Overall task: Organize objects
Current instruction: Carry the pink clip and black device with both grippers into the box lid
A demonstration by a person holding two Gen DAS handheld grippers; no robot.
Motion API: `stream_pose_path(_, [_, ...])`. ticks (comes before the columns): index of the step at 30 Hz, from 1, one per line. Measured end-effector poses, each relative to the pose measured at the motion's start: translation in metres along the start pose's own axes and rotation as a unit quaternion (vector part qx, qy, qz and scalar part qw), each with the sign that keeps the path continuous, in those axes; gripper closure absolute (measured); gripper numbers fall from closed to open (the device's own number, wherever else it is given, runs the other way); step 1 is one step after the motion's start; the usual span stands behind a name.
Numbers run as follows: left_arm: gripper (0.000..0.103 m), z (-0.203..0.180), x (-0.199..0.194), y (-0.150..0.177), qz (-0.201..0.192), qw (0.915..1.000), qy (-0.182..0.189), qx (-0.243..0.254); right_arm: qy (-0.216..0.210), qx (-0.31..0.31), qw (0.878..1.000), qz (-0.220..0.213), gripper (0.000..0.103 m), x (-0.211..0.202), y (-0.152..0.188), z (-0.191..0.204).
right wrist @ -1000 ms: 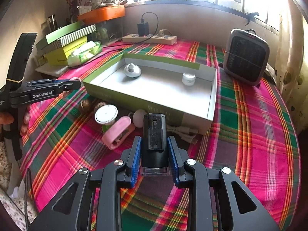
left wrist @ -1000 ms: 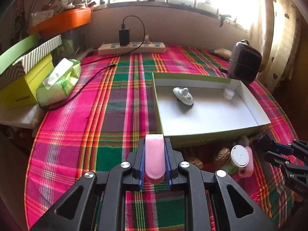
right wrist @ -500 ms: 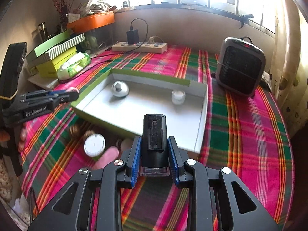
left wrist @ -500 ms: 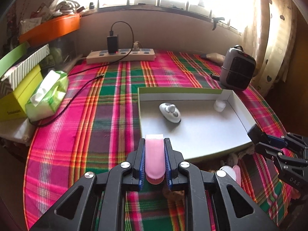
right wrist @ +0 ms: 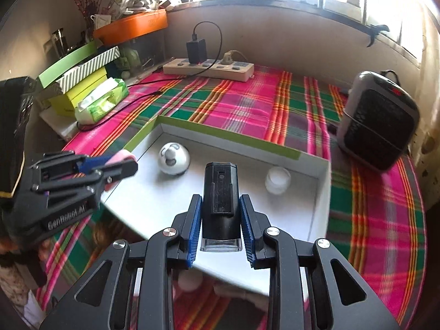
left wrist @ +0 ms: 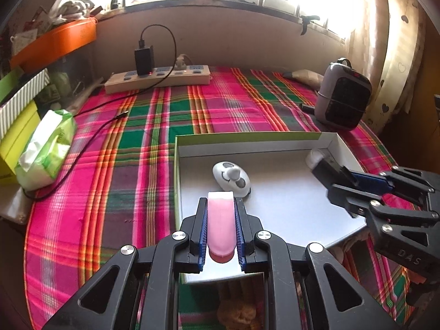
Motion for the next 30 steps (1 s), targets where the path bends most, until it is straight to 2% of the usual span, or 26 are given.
stream_pose_path(18, [0.087,0.001,0.032,-0.008,0.023,0.9996,-0.015,-0.006,0.004,-0.001,0.999,0.041,0.074,0.060,-0.028,0.000])
stream_pose_path(30, [0.087,-0.004,0.038,-0.008,0.025,0.9996,-0.015,0.000,0.008,-0.006,0.999,0.050,0.074,0.069,-0.029,0.000])
Point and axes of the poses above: each gripper's, at about its wrist camera, not at the fingertips, and x roughly the way its jaws point, z to its left, y to its underside, the point moved 1 cm from there along x, roughly the way its jaws point, and after that the axes turned 3 degrees about -x, right-handed, at the moved point
